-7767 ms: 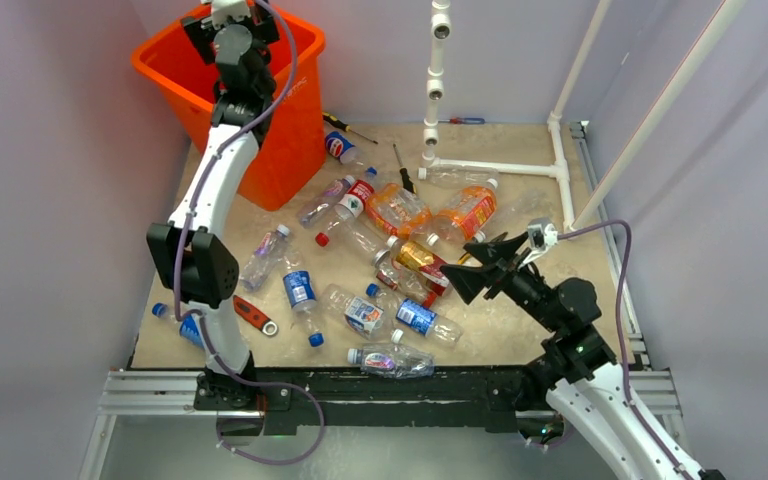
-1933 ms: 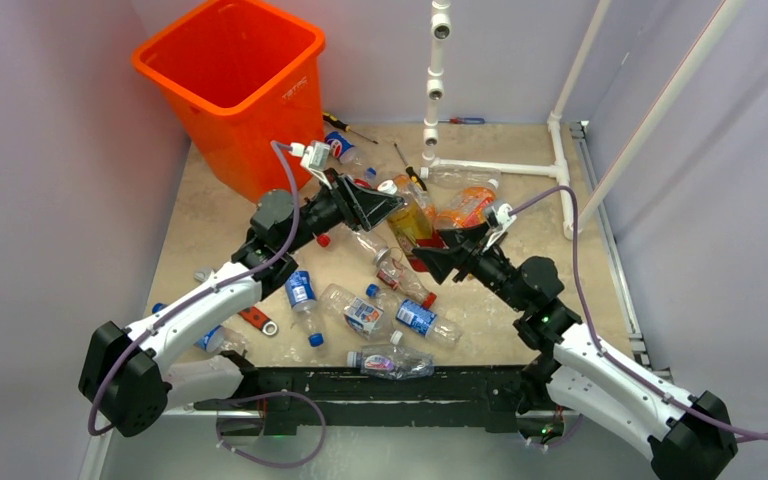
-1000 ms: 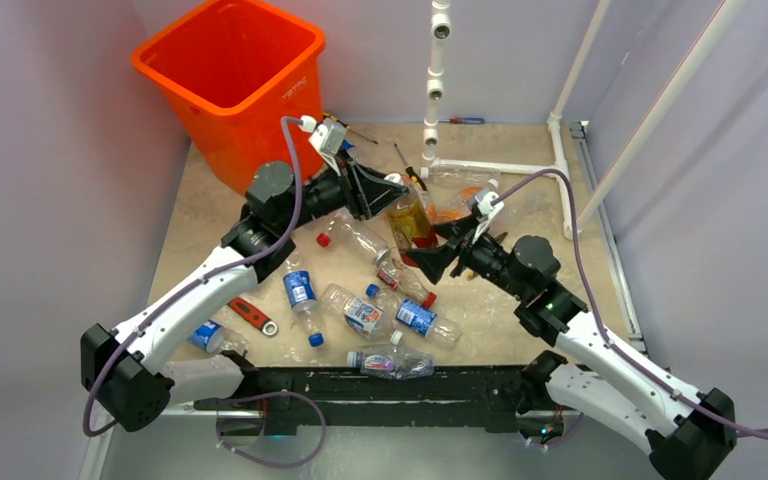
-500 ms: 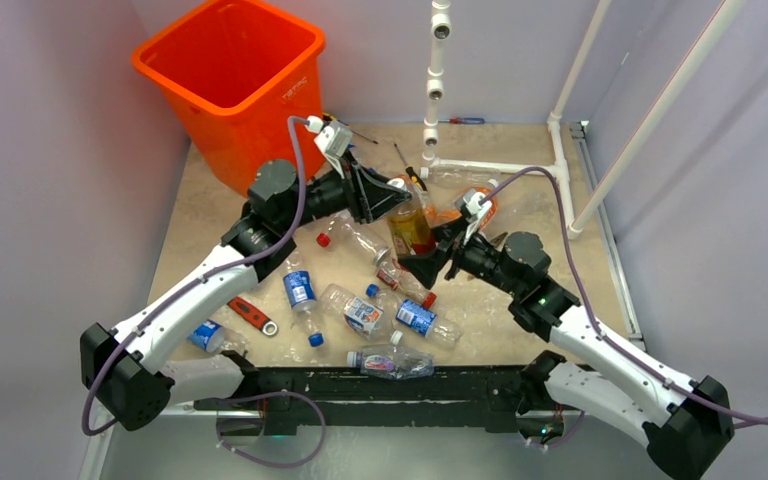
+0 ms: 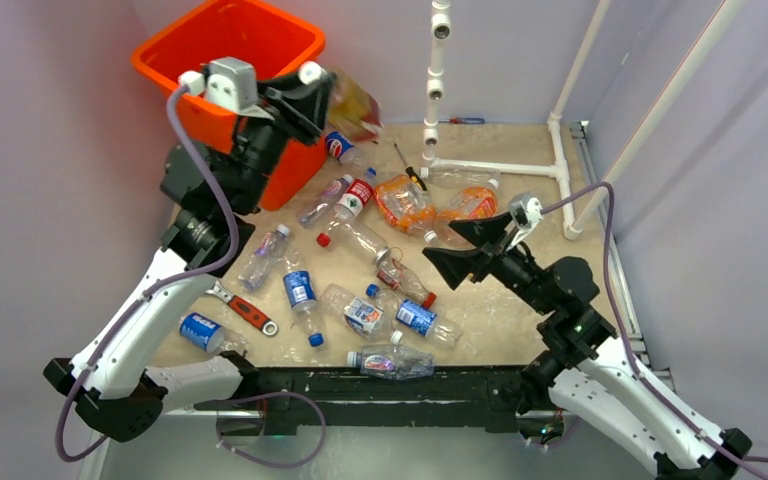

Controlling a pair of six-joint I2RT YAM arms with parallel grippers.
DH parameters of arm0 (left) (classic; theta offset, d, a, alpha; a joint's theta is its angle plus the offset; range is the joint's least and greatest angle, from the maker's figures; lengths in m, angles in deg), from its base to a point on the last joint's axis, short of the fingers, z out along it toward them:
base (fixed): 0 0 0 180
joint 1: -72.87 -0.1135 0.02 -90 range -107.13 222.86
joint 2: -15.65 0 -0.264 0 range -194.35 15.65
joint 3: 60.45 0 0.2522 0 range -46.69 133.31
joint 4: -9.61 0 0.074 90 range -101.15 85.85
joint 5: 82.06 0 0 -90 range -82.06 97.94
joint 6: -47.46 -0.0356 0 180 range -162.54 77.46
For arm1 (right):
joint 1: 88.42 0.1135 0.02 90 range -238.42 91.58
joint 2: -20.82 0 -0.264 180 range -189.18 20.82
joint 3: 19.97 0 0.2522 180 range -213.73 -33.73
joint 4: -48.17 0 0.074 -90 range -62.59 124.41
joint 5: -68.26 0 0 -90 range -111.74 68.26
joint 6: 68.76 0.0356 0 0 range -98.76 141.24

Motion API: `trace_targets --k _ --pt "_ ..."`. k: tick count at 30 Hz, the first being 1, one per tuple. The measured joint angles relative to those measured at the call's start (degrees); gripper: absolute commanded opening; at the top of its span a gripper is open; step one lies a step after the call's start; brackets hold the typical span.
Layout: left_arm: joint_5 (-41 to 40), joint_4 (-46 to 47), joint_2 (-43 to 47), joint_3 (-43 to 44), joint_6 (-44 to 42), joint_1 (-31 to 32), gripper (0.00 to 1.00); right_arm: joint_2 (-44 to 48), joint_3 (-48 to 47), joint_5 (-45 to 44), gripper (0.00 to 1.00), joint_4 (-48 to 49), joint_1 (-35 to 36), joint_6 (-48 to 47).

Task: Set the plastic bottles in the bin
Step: Place the plastic bottle in the trash bin.

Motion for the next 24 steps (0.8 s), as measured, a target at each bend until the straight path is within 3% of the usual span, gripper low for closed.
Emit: trace_targets --k 7,11,14,19,24 --pt "-22.6 14.7 -6.1 6.9 -21.5 -0.3 0.0 4.1 8.3 1.6 0.99 7.8 0.0 9.8" --pt "-27.6 19.1 -16.7 17.6 -30.7 -3.4 0.0 1.4 9.8 4.1 0.99 8.1 0.0 9.9" --pt "-27.6 17.4 -24.8 26.4 -31.1 -10.1 0.0 -0.2 9.8 5.1 0.99 7.2 0.0 9.2" --pt "-27.9 13.9 -30.9 29.2 -28.4 -19.7 0.0 1.4 9.6 5.0 0.99 3.8 0.0 7.1" --pt "-27.7 12.8 -34.6 29.8 -24.4 -23.5 0.0 2.9 8.0 5.0 0.99 0.7 0.0 4.5"
